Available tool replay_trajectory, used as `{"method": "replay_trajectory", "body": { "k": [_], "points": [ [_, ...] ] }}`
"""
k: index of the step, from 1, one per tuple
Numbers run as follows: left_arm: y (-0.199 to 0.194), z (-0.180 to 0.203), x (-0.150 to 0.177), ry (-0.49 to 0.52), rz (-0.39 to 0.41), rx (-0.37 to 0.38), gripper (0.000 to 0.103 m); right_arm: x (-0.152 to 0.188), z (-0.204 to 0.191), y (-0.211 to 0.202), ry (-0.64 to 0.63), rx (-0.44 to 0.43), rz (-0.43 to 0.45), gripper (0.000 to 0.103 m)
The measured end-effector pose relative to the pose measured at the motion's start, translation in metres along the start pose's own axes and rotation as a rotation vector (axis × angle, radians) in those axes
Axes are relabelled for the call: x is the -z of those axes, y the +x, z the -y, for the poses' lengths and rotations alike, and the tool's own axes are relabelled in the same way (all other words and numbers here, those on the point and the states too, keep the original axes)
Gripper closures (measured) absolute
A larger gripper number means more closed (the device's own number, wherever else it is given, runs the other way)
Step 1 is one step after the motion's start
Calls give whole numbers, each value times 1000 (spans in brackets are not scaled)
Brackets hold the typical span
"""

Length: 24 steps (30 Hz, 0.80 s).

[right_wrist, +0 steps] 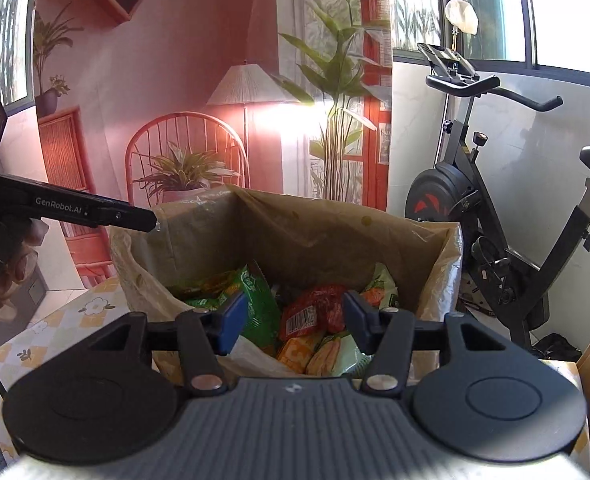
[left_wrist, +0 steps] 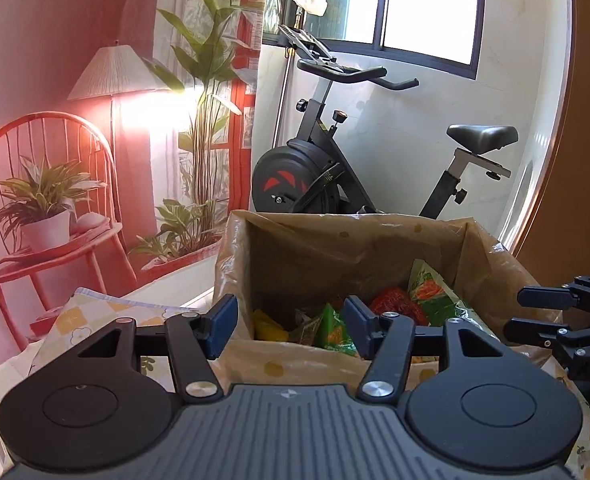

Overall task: Organize snacks
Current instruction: 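Carry both packets over the box and open both grippers, then lower the right gripper onto the green candy packet and grasp it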

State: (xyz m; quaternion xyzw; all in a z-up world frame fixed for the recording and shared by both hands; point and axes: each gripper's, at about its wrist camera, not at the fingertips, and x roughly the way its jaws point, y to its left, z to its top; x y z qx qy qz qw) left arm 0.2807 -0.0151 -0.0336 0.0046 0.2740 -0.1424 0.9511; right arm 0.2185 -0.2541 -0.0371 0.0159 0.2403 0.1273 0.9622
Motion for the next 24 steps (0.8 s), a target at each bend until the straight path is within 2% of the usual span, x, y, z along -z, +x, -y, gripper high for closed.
{"method": "replay_trajectory", "body": {
  "k": [6,9,12,20,22,24],
  "points": [
    [-54,-21,41,-85,-21,-9,43,16,-16,-44,25,-44,15,47],
    [-66,-26,65,-121,-53,-19,43,30,-37,-59,-34,-52,14,47],
    [-71,-27,90,-129,-84,-23,44,52,-54,-63,-39,-82,-16,47],
    [-61,-22,128,-107,-144,-57,46,121,-68,-32,-96,-167,-262,47],
    [-57,-23,132,-117,-156,-55,46,136,-69,-20,-132,-204,-369,39],
    [-50,-22,136,-124,-174,-59,46,150,-74,-13,-192,-216,-432,39]
  ]
}}
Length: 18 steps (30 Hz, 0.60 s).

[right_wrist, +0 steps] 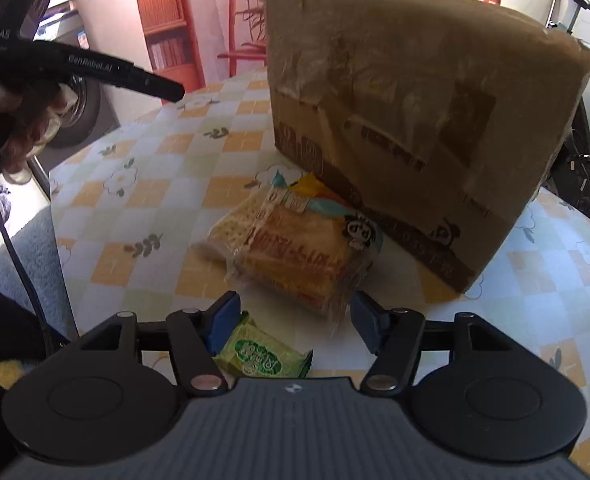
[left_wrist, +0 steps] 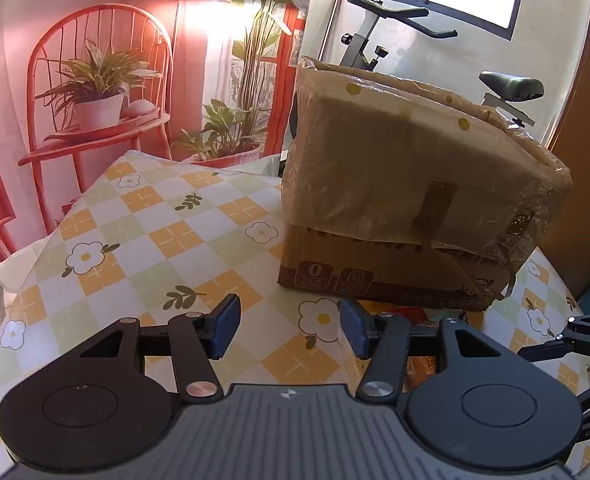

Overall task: Organize snacks
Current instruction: 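Lower the right gripper onto the green candy packet and grasp it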

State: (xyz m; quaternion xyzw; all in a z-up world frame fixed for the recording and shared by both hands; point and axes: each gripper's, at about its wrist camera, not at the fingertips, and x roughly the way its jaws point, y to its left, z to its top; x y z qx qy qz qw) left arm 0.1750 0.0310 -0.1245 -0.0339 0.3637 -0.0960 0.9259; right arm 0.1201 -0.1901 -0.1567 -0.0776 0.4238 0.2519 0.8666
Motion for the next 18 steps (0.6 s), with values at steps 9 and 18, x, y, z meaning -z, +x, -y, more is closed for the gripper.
{"method": "replay_trajectory", "body": {
  "k": [9,18],
  "points": [
    [8,9,16,3,-31,3,46,20,-26,37,-188,-45,-124,33],
    [13,14,24,3,-53,12,46,28,-9,49,-56,-10,-94,38]
  ]
}}
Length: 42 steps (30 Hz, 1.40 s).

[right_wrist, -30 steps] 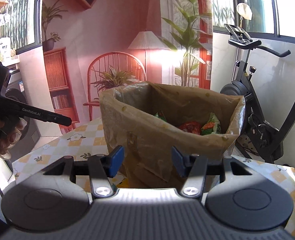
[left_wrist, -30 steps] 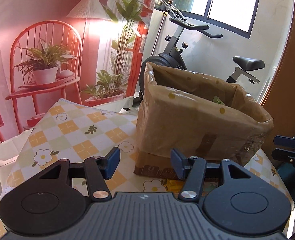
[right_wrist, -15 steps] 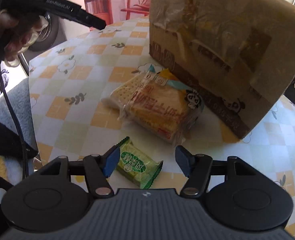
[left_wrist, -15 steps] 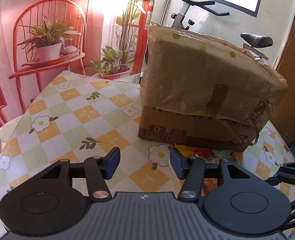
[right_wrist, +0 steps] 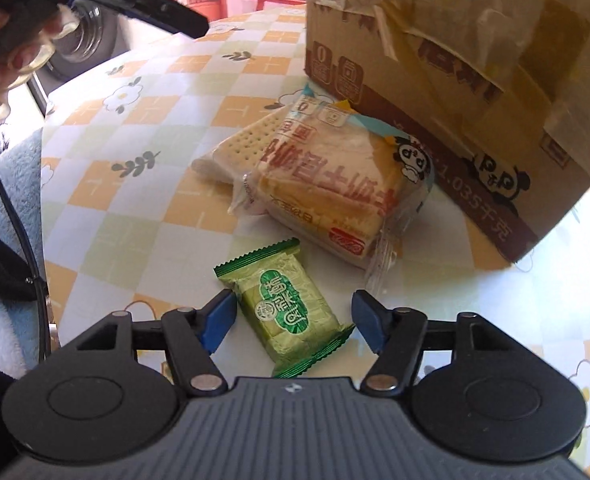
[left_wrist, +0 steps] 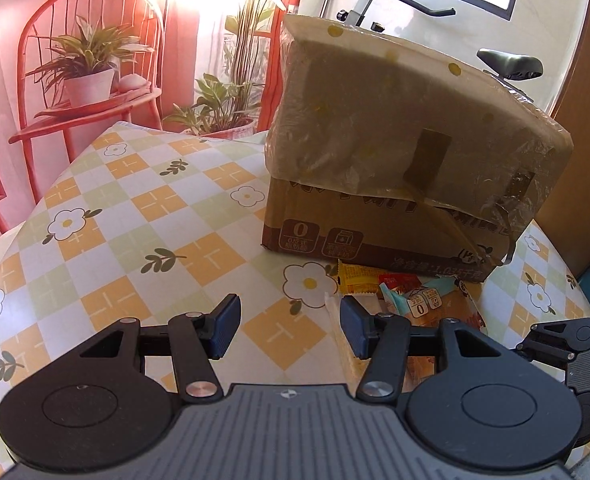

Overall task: Organize snacks
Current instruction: 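Lower the right gripper onto the green candy packet and grasp it, then grasp the red meat-snack packet with the left gripper while the right holds the green candy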

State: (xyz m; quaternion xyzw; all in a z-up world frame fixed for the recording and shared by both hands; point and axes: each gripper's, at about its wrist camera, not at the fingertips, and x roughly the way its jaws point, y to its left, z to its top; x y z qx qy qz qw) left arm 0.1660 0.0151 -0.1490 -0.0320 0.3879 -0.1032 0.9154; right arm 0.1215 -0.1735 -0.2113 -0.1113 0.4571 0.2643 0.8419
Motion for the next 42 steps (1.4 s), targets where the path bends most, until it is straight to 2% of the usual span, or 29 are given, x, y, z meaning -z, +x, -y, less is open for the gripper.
{"method": "replay_trajectory", "body": {
  "k": [7,13,21,23,25,31,35,39,42],
  "points": [
    [7,3,5,4,-19,5,46,10,8,-14,127,56,4,47],
    [13,11,10,17,-31,14,46,15,1,-10,150,77,95,45],
    [14,13,13,17,-33,13,46,14,-3,-5,128,90,119,46],
    [14,13,14,18,-37,15,46,15,-4,-5,124,91,133,50],
    [14,13,15,26,-42,14,46,16,-5,-6,116,85,144,62],
    [16,6,17,6,-55,8,46,30,-8,-19,135,70,136,63],
    [22,8,21,-10,-71,34,47,44,8,-33,208,124,154,63],
    [31,19,23,-5,-83,75,47,54,26,-37,284,221,161,63],
    [41,31,23,13,-84,83,47,55,37,-34,323,243,183,63]
  ]
}}
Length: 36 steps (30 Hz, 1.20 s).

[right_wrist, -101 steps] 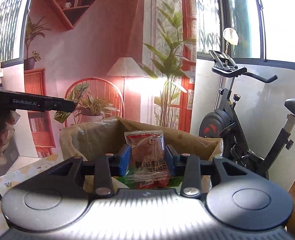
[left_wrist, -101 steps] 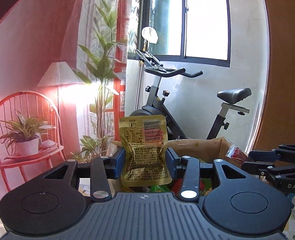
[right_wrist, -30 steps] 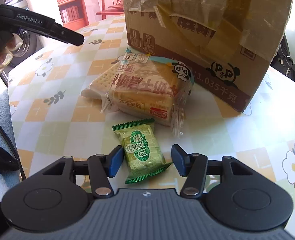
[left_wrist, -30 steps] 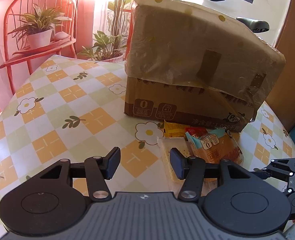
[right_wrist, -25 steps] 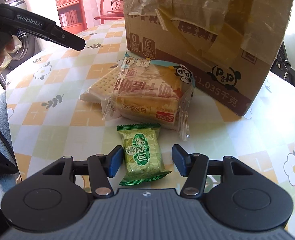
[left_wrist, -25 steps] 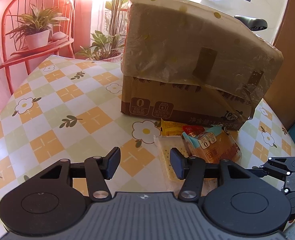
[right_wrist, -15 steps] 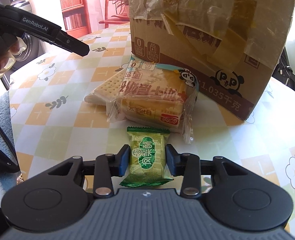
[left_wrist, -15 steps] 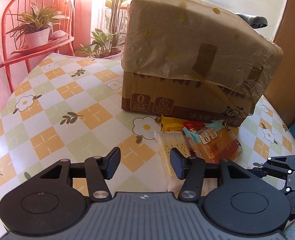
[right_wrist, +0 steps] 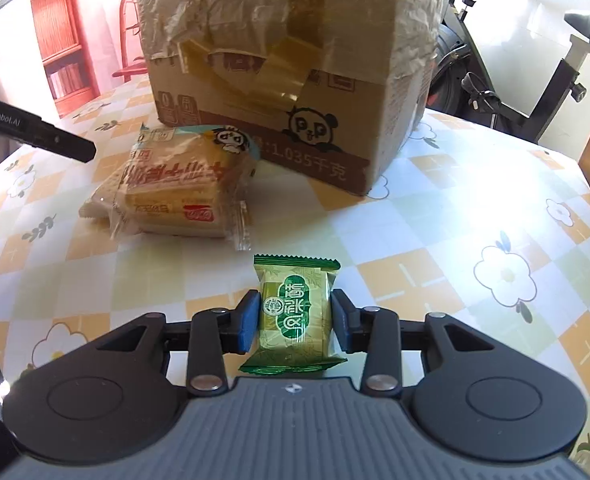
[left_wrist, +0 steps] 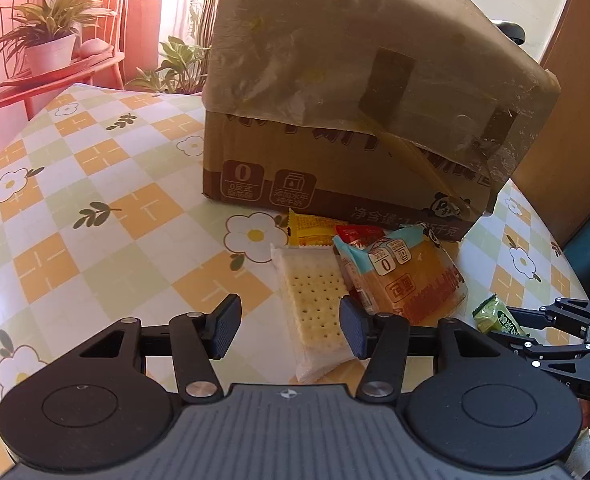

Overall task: Organize snacks
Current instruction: 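Grasp the red meat-snack packet with the left gripper while the right holds the green candy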

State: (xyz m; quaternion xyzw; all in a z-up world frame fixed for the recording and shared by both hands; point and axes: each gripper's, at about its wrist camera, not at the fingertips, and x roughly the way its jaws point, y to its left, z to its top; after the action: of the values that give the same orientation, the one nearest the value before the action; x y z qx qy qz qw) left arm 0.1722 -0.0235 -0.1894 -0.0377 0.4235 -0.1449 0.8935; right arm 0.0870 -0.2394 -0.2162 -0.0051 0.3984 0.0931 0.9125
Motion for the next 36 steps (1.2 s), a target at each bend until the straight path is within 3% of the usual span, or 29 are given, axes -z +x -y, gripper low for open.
{"method": "replay_trajectory", "body": {
  "k": [8,19,36],
  "points": [
    [21,20,-12,61,9,-30,47,-15,5,19,8,9,36,63],
    [29,21,-12,79,-23,-11,46,-42,-12,30,-30,-26,63,63],
    [3,20,20,141,-96,55,50,-20,-44,-7,-134,-88,6,64]
  ]
}}
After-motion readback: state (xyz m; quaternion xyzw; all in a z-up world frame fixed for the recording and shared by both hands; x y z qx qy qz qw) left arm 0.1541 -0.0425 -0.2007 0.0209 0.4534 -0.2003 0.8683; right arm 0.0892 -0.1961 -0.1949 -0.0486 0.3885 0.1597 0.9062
